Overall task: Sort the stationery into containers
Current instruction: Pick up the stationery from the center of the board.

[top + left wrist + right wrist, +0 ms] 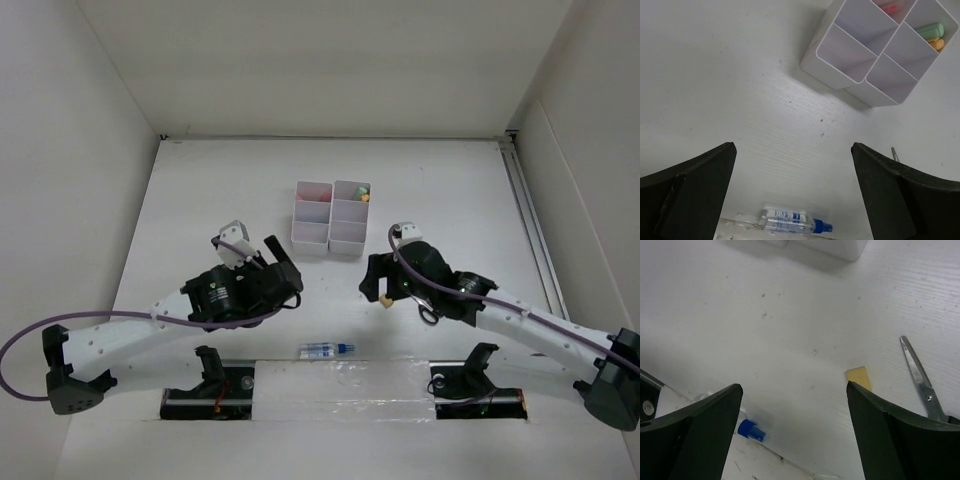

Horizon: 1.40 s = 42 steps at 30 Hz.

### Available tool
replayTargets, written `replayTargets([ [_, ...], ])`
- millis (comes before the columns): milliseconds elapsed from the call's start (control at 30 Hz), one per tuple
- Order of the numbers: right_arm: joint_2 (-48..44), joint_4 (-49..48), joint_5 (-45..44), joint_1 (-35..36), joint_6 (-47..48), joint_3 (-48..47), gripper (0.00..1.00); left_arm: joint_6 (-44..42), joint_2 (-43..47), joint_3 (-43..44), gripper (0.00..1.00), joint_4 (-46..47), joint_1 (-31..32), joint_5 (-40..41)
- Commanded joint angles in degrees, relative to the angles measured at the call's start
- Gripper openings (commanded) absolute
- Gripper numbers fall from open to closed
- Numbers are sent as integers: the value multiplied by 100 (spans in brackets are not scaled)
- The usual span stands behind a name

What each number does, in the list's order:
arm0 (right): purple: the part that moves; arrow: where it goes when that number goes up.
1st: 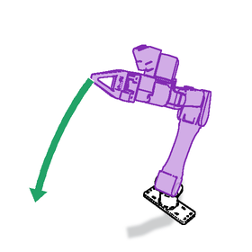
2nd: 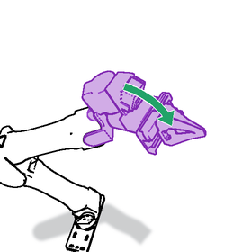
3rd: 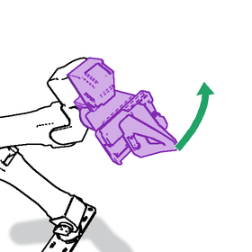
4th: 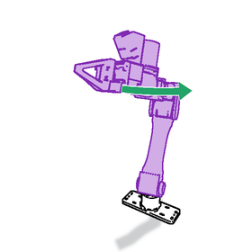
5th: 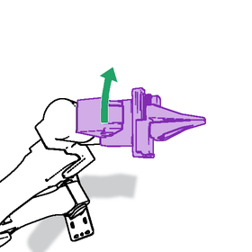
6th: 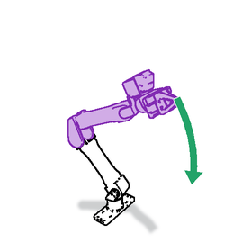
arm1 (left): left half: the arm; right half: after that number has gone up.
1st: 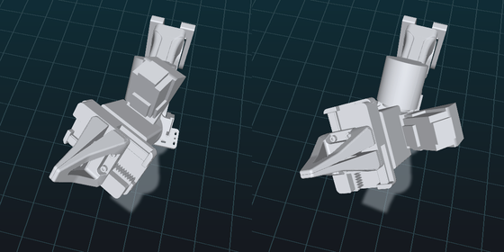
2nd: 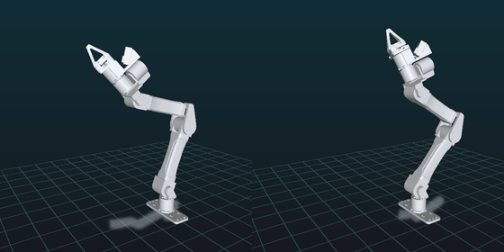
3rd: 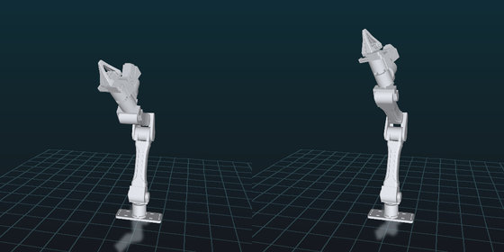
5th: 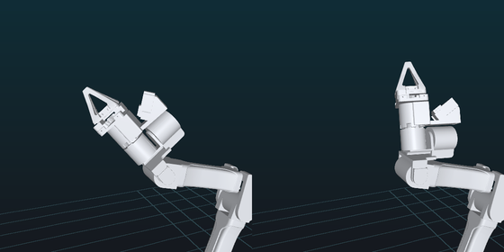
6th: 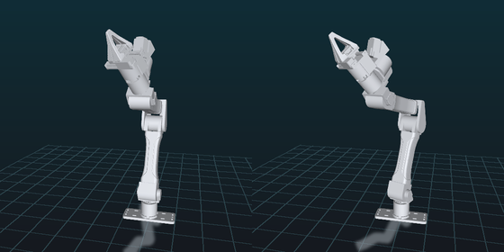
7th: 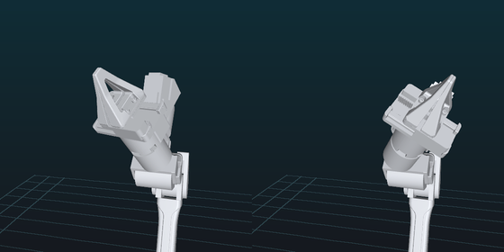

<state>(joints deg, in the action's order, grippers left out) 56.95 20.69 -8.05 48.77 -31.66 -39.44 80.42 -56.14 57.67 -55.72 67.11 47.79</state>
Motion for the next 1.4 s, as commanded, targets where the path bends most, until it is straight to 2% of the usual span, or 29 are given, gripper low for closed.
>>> replayTargets([
  [0, 80, -592, 24, -17, -638, 243, 90, 344, 261, -89, 100, -378, -5, 811],
  [167, 387, -592, -188, -17, -1026, 525, 90, -175, 323, -256, 100, -80, -5, 811],
  [433, 616, -592, -653, -122, -1026, 692, 90, -843, 77, -528, 100, 816, -5, 644],
  [567, 668, -723, -593, -403, -965, 902, 90, -1124, 24, -581, 100, 1072, -5, 591],
  [767, 950, -1084, -171, -860, -254, 956, 89, -1318, -29, -643, 100, 1195, -5, 538],
  [1100, 1328, -1146, -46, -536, -182, 780, 84, -1371, -29, -643, 100, 1275, -5, 591],
  [1233, 1433, -1041, -100, -474, -183, 780, 69, -1371, -29, -643, 100, 1275, -5, 591],
  [1267, 1433, -1040, -100, -474, -183, 780, 62, -1371, -29, -643, 100, 1275, -5, 591],
  [1367, 1433, -988, -161, -413, -314, 833, 62, -1371, 24, -643, 100, 1275, -5, 591],
])
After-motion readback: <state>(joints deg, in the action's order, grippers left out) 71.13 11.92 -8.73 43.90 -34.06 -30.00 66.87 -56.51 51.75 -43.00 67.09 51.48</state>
